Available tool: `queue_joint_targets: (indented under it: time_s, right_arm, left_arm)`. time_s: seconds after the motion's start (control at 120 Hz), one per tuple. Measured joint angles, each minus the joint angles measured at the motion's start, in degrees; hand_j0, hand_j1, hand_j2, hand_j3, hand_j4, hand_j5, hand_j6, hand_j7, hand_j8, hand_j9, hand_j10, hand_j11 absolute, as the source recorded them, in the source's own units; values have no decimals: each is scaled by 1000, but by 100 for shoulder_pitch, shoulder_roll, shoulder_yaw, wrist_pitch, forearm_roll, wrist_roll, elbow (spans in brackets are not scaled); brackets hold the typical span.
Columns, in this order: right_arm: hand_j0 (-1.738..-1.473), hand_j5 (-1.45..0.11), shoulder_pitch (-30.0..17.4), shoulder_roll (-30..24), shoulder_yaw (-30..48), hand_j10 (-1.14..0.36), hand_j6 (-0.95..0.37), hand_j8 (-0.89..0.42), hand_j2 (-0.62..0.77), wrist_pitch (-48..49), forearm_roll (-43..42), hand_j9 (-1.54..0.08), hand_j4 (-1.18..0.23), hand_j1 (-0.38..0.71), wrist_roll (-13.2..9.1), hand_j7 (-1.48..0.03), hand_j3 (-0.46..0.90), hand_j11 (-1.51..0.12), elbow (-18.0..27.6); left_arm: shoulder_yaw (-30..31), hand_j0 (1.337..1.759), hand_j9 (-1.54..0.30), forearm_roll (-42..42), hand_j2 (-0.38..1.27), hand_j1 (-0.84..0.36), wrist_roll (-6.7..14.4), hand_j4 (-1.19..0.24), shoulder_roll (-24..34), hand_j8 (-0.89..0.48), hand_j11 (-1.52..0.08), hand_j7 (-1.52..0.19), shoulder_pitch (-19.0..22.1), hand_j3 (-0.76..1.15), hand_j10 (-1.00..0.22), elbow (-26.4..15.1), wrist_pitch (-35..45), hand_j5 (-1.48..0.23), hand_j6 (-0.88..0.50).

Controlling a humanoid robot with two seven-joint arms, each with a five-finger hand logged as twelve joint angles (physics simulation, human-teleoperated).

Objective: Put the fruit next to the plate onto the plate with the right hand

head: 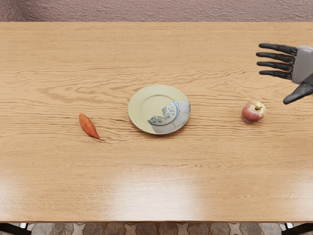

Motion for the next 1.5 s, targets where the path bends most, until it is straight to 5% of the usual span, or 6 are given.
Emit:
queue_joint_targets:
  time_s: [0.158,0.283,0.492,0.8,1.025,1.5]
  right_arm:
    - [-1658,-37,143,197,20,-28,-27,-28,-4,1,-251,-37,-28,-316,-234,-38,0,-37,98]
    - [-1658,-37,603,442,7,-29,-29,-29,-4,-450,-2269,-36,-28,-317,-920,-37,0,-36,531]
    - [-1658,-37,737,872,-397,-31,-33,-32,-4,-2260,-4404,-36,-31,-318,-1218,-36,0,-36,856]
    - [-1658,-41,-156,1693,-779,-35,-38,-36,-4,-4659,-5049,-40,-36,-315,-1181,-40,0,-40,1153]
    - [-1658,-90,-524,1800,-792,-72,-75,-73,-10,-4881,-5087,-89,-73,-270,-776,-89,0,-89,846]
    - [-1658,-284,-638,2126,-756,-221,-224,-223,-40,-4949,-5084,-283,-222,-91,-715,-283,0,-283,-14]
  left_arm:
    - [-1,1658,0,0,0,349,0,0,0,0,0,0,0,0,0,0,0,0,0]
    - [0,1658,0,0,0,349,0,0,0,0,0,0,0,0,0,0,2,0,0]
    - [0,1658,0,0,0,349,0,0,0,0,0,0,0,0,0,1,0,0,0]
    - [0,1658,0,0,0,349,0,0,0,0,0,0,0,0,0,0,1,0,0]
    - [0,1658,0,0,0,349,0,0,0,0,0,0,0,0,0,0,0,0,0]
    - [0,1658,0,0,0,349,0,0,0,0,0,0,0,0,0,0,-1,0,0]
